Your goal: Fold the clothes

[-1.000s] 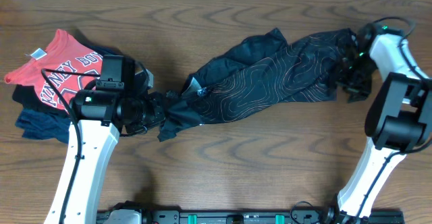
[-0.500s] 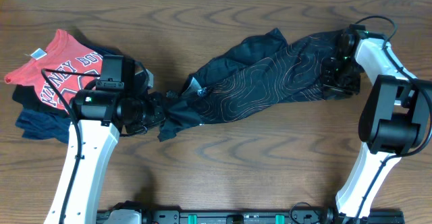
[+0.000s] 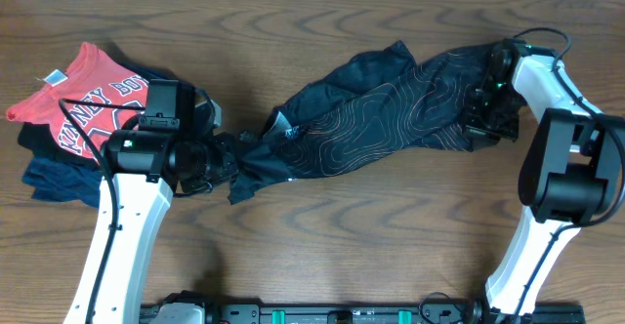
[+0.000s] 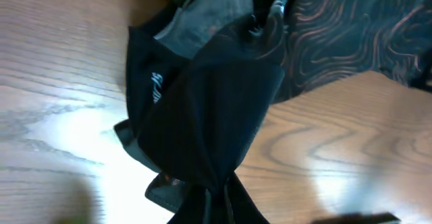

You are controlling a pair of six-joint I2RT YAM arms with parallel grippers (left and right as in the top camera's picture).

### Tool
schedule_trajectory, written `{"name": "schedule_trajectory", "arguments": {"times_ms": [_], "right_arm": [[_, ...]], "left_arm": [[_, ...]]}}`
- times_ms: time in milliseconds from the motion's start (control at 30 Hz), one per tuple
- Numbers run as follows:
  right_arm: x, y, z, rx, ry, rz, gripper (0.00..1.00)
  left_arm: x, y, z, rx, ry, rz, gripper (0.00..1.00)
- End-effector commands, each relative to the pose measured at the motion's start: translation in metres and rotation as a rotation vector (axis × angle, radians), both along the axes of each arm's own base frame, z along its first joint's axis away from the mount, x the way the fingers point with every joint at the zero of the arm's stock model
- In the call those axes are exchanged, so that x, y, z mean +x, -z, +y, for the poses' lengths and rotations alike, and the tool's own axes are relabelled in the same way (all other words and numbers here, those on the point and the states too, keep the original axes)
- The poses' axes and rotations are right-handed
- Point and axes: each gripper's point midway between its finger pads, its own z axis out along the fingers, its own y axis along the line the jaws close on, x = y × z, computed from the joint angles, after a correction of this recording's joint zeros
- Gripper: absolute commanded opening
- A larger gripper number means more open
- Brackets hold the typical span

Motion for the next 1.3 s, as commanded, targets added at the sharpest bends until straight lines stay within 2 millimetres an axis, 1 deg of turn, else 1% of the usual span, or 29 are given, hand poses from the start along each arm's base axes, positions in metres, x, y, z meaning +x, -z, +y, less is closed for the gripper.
{"name": "schedule_trajectory", "arguments": {"times_ms": [0, 67, 133, 233, 333, 367, 467, 567, 667, 733, 800, 867, 933, 1000, 1067, 1133, 1200, 1267], "right_arm": [[0.02, -0.078, -0.024, -0.027, 0.048, -0.216, 0.01], [0.021, -0.118, -0.039, -0.05, 0.085, -0.313, 0.01], [0.017, -0.159, -0.053, -0.076, 0.112, -0.41, 0.01], [0.004, -0.217, -0.067, -0.122, 0.141, -0.547, 0.01], [-0.015, -0.274, -0.073, -0.181, 0.161, -0.692, 0.01], [-0.02, -0.286, -0.074, -0.194, 0.164, -0.724, 0.01], [-0.035, -0.326, -0.075, -0.237, 0.178, -0.836, 0.01], [-0.053, -0.36, -0.083, -0.316, 0.206, -0.922, 0.01], [-0.066, -0.386, -0.088, -0.37, 0.228, -0.987, 0.01], [-0.07, -0.398, -0.089, -0.388, 0.236, -1.019, 0.01], [-0.072, -0.407, -0.091, -0.398, 0.242, -1.043, 0.01], [-0.069, -0.411, -0.093, -0.405, 0.244, -1.061, 0.01], [-0.064, -0.412, -0.095, -0.407, 0.245, -1.07, 0.01], [-0.056, -0.408, -0.096, -0.391, 0.238, -1.066, 0.01], [-0.045, -0.4, -0.097, -0.368, 0.223, -1.049, 0.01], [-0.03, -0.387, -0.099, -0.339, 0.205, -1.019, 0.01], [-0.011, -0.37, -0.101, -0.303, 0.191, -0.987, 0.01], [0.015, -0.352, -0.1, -0.26, 0.155, -0.965, 0.01]], "left_arm": [[0.014, -0.016, 0.008, 0.04, -0.003, -0.084, 0.06], [0.024, -0.03, 0.007, 0.035, -0.006, -0.148, 0.06], [0.032, -0.046, 0.007, 0.031, -0.007, -0.208, 0.06], [0.044, -0.07, 0.006, 0.025, -0.01, -0.305, 0.06], [0.052, -0.097, 0.007, 0.017, -0.015, -0.402, 0.06], [0.053, -0.101, 0.007, 0.016, -0.018, -0.417, 0.06], [0.053, -0.122, 0.011, 0.014, -0.031, -0.478, 0.06], [0.049, -0.151, 0.016, 0.012, -0.048, -0.553, 0.06], [0.041, -0.184, 0.021, 0.011, -0.064, -0.644, 0.06], [0.034, -0.203, 0.022, 0.01, -0.069, -0.704, 0.06], [0.028, -0.218, 0.022, 0.007, -0.069, -0.754, 0.06], [0.025, -0.229, 0.022, 0.005, -0.07, -0.798, 0.06], [0.026, -0.233, 0.022, 0.005, -0.071, -0.817, 0.06], [0.033, -0.229, 0.022, 0.004, -0.071, -0.804, 0.06], [0.043, -0.219, 0.021, 0.002, -0.072, -0.767, 0.06], [0.057, -0.207, 0.019, -0.004, -0.063, -0.726, 0.06], [0.078, -0.192, 0.017, -0.005, -0.059, -0.687, 0.06], [0.107, -0.175, 0.016, -0.004, -0.058, -0.664, 0.06]]}}
